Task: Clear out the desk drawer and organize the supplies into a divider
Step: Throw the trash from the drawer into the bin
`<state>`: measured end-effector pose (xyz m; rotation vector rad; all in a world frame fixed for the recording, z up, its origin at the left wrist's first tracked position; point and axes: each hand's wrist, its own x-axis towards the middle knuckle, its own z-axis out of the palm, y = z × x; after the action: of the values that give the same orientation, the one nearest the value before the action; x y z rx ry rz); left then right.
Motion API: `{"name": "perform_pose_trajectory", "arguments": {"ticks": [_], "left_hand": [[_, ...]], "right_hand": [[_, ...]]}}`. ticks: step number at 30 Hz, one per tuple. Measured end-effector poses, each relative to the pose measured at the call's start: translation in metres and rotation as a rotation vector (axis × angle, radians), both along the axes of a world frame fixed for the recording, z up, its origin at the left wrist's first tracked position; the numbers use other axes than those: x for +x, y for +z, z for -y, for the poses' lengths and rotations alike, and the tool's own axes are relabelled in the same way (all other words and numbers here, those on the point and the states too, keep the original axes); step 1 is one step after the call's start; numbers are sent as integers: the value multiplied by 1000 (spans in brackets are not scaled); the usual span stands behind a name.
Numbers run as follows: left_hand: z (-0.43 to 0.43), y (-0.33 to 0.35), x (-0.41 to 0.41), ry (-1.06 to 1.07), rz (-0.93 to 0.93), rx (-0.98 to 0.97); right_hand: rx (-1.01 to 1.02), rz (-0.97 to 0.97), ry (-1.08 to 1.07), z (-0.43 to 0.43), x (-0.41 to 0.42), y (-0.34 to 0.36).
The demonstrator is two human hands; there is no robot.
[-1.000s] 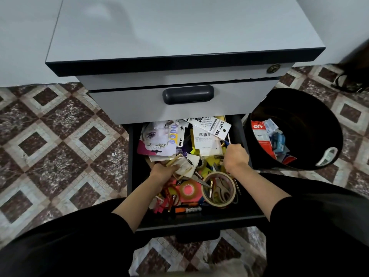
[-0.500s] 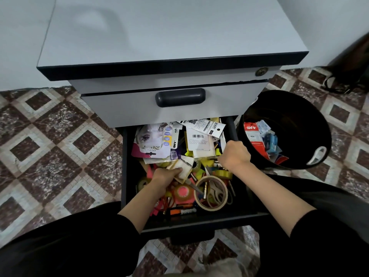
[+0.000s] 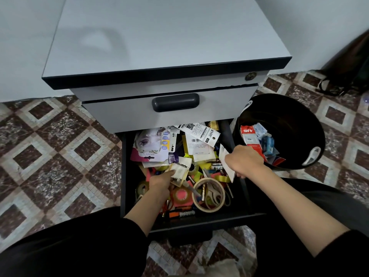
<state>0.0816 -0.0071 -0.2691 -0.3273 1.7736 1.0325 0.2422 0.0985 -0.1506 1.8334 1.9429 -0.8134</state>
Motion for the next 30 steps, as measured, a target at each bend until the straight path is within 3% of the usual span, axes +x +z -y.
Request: {"name": "perform_pose_trajectory", "arguments": {"ticks": [10,18,24,30], "left_hand": [[-10,0,-5,-4,147,39],[-13,-11,3,-17,51,21],[-8,-22,1,-211,-102,-19],[2,9,3,-563,-213,123]], "right_hand": [[-83,-173,-97,-9,5,-22],[-163,-181,-164,1,5,-36],[-222,-108,-77,-12,4,-22],[-220,-48,73,-21,2,-16]]}}
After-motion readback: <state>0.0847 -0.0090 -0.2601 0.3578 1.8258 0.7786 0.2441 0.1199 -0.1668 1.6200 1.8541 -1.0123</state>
